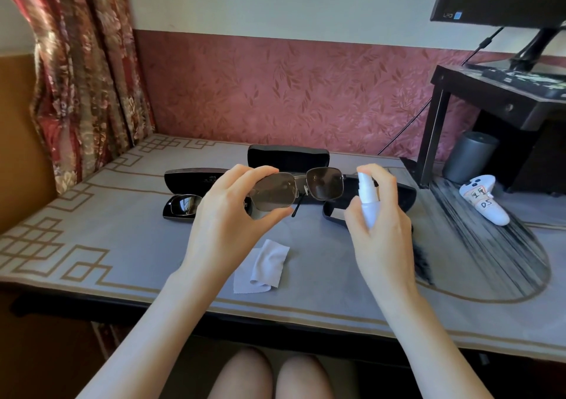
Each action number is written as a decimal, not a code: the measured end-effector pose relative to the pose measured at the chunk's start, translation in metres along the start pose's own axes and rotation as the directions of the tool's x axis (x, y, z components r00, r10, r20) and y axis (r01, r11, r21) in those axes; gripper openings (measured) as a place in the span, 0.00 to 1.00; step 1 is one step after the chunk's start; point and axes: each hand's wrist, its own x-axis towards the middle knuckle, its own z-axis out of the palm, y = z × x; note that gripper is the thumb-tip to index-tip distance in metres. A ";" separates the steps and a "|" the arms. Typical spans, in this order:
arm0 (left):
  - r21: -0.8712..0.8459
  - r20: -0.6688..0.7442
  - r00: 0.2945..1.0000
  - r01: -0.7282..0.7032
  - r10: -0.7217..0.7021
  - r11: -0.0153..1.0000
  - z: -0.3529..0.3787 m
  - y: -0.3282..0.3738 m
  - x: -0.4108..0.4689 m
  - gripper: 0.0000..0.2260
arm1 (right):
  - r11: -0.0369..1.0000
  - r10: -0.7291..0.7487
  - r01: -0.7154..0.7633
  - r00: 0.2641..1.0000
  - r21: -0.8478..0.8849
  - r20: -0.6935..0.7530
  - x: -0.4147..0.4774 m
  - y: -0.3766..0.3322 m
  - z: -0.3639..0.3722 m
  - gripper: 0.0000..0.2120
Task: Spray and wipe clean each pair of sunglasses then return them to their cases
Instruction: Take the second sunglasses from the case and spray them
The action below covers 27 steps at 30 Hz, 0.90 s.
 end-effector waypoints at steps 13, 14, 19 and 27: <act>0.026 0.004 1.000 -0.004 0.004 1.000 0.003 0.002 0.000 0.21 | 0.976 -0.208 0.215 0.964 -0.025 0.163 -0.010 -0.030 0.022 0.21; 0.024 0.005 1.000 -0.002 0.002 1.000 0.003 0.002 0.000 0.21 | 0.977 -0.204 0.210 0.967 -0.025 0.155 -0.009 -0.029 0.023 0.21; 0.020 0.014 1.000 0.002 -0.002 1.000 0.002 0.001 0.000 0.21 | 0.980 -0.201 0.199 0.976 0.023 0.082 -0.009 -0.020 0.017 0.21; 0.034 -0.005 0.999 0.048 -0.047 0.998 -0.007 -0.009 0.002 0.20 | 0.995 0.066 -0.071 0.995 0.072 0.071 -0.012 0.047 -0.012 0.25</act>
